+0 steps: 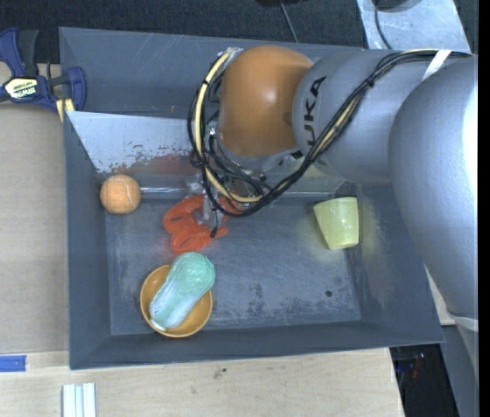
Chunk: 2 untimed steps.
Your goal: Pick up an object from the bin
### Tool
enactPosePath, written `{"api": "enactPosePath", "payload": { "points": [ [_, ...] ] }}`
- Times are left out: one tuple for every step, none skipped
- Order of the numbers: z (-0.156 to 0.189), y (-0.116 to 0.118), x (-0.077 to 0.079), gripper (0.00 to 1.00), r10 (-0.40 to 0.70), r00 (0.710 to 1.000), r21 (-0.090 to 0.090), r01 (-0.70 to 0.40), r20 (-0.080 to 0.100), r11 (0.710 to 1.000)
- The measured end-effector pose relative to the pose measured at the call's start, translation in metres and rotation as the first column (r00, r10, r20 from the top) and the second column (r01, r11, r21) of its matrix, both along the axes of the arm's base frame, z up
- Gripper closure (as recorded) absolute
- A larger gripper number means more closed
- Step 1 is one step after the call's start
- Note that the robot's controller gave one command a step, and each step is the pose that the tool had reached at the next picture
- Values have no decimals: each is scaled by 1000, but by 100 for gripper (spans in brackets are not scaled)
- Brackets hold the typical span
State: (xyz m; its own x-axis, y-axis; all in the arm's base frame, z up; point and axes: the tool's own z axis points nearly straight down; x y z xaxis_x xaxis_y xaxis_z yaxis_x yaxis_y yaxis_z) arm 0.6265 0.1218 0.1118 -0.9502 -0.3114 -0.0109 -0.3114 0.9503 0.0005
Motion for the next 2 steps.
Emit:
{"api": "enactPosePath", "payload": {
  "points": [
    [22, 0, 1, 100, -1, 1000, 1, 1, 4, 1000],
    [52, 0, 0, 100, -1, 1000, 0, 1, 2, 1000]
  ]
}}
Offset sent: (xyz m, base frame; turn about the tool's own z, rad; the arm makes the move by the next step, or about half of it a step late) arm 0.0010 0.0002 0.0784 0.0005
